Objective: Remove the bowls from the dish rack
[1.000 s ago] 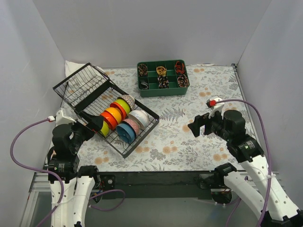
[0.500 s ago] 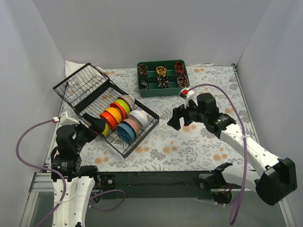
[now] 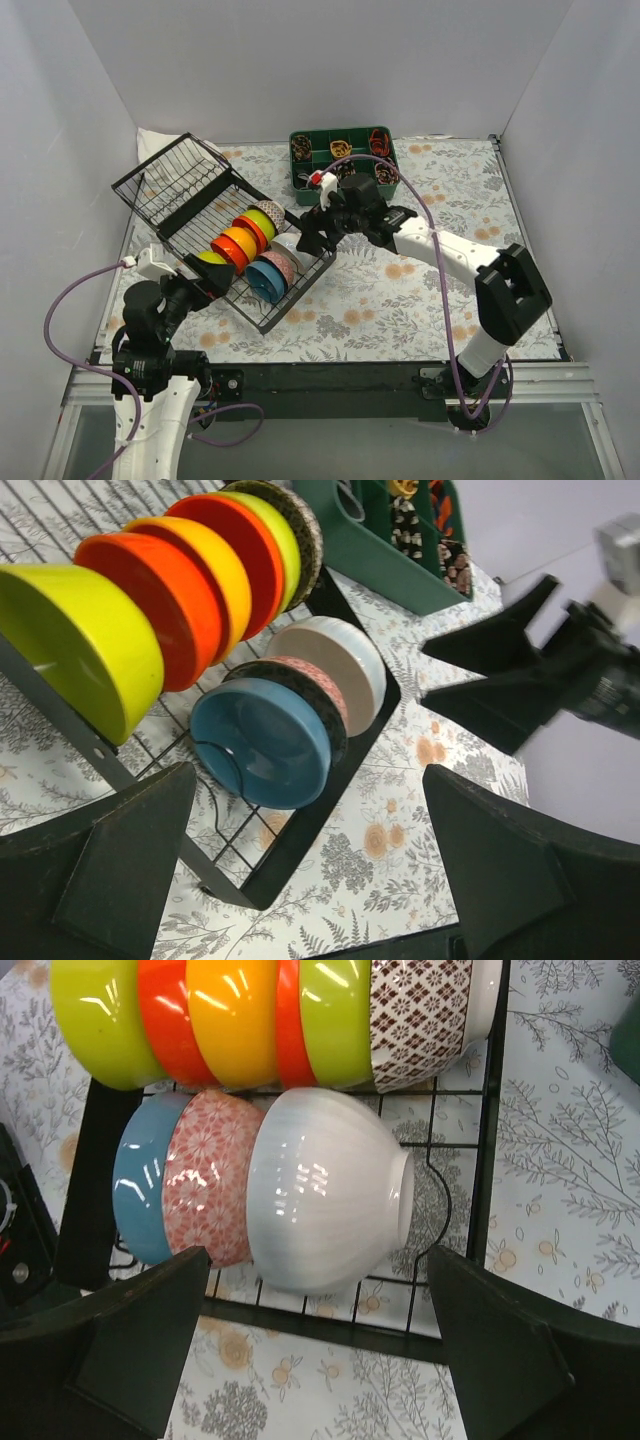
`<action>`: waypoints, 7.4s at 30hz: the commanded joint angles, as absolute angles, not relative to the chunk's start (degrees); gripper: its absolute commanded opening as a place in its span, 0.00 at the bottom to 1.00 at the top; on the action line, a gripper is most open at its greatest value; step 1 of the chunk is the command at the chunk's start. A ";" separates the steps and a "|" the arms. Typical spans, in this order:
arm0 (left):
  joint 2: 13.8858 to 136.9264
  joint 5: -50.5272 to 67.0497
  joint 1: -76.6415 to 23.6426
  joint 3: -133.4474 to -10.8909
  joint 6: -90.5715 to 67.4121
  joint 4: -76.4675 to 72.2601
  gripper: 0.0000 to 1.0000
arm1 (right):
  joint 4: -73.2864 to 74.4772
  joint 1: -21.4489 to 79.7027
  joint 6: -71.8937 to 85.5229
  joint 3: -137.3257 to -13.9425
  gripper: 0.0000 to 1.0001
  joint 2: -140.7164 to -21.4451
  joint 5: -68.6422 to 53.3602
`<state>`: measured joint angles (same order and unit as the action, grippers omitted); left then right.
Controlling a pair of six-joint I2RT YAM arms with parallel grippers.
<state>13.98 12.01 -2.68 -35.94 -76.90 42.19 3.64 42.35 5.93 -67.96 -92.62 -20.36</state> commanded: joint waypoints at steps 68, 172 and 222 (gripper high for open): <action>13.54 8.35 -4.13 -36.21 -78.66 44.21 0.98 | 8.35 49.83 0.71 -78.58 0.99 -103.71 -15.12; 64.59 7.04 -28.48 -51.32 -72.78 11.85 0.00 | 2.24 38.15 35.80 -49.03 0.83 -56.25 -11.79; 69.71 -24.60 -50.27 -74.98 -77.87 40.34 0.98 | 32.88 25.77 20.31 -66.10 0.01 -75.14 18.56</action>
